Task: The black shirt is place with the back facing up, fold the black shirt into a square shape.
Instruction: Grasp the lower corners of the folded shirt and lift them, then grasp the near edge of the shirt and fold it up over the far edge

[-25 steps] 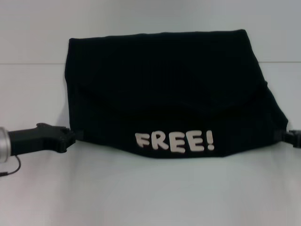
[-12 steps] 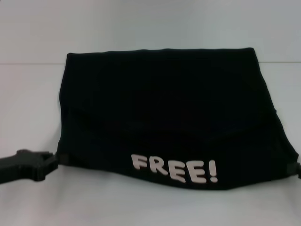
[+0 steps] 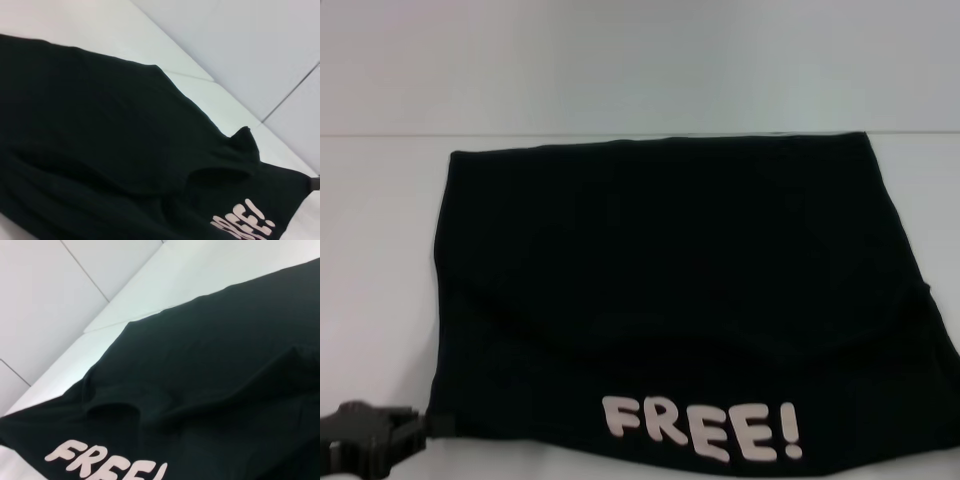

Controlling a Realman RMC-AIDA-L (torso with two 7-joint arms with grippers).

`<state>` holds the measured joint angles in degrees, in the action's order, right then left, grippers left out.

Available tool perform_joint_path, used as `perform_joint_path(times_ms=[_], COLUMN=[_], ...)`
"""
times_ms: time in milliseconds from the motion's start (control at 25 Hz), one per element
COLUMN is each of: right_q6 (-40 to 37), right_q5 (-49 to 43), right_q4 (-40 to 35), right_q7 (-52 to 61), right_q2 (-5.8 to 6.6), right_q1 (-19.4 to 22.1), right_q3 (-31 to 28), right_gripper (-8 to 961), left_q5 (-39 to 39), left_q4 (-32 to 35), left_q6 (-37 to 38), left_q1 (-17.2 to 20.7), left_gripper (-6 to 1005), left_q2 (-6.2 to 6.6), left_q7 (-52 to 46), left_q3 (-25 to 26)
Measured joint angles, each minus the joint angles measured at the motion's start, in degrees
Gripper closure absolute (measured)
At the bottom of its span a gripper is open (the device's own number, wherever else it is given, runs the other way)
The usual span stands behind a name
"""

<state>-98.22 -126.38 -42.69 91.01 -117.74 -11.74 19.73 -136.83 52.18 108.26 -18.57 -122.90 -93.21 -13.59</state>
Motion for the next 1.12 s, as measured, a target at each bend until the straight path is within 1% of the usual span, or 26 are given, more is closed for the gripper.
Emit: perform_joint_path(times_ms=[160,360,440,560,640,720,840,880,920,1000,1120], right_q6=[-1.0,-1.86,-2.2,-2.97,-3.17,-2.73,-1.18,-0.21,0.73,3.64,9.51], right_q5=[-0.36,-2.08,-2.12,-2.08,-1.99,-1.91,-2.01,-2.07,-2.1,-2.18,-2.22], right_q4=[0.18,0.33,0.33,0.3,0.27,0.28,0.35,0.38,0.41,1.15,4.02], right_q7=[-0.2,0.04,0.27,0.69,1.11,2.13,4.29,5.35,6.24,8.12,10.26], right_q2=[-0.12,-0.26,-0.27,0.14,0.49,1.14,2.03,2.42,2.81,3.79,5.6], right_q1=[1.49,1.83,1.44,-0.31,-1.82,-4.2,-7.93,-9.73,-11.27,-14.06,-18.05], right_q3=[-0.29,-0.44,-1.03,-2.8,-4.09,-5.26,-5.7,-5.61,-5.4,-4.51,-2.87], right_gripper=[918,918,918,918,918,918,918,918,918,918,917], left_q5=[-1.27,-2.62,-2.65,-2.52,-2.24,-2.09,-2.01,-2.01,-1.65,-1.44,-1.44], left_q4=[0.13,0.02,-0.2,-0.77,-1.43,-2.54,-5.42,-5.42,-8.46,-10.64,-13.62], left_q6=[3.08,4.43,4.35,4.02,3.78,2.72,-1.3,-1.3,-5.11,-8.51,-16.0], left_q1=[1.31,2.53,2.4,1.17,-0.41,-2.75,-6.84,-6.84,-10.46,-13.4,-17.76], left_gripper=[966,964,963,962,961,961,960,959,959,958,957], left_q2=[-0.07,-0.3,-0.32,-0.05,0.47,1.19,2.71,2.71,4.06,5.03,6.25], left_q7=[0.81,0.98,0.98,0.66,0.19,-0.72,-2.78,-2.78,-4.25,-5.55,-7.97], left_q3=[2.89,3.81,3.83,4.24,5.39,7.01,8.43,8.43,8.66,8.58,8.07])
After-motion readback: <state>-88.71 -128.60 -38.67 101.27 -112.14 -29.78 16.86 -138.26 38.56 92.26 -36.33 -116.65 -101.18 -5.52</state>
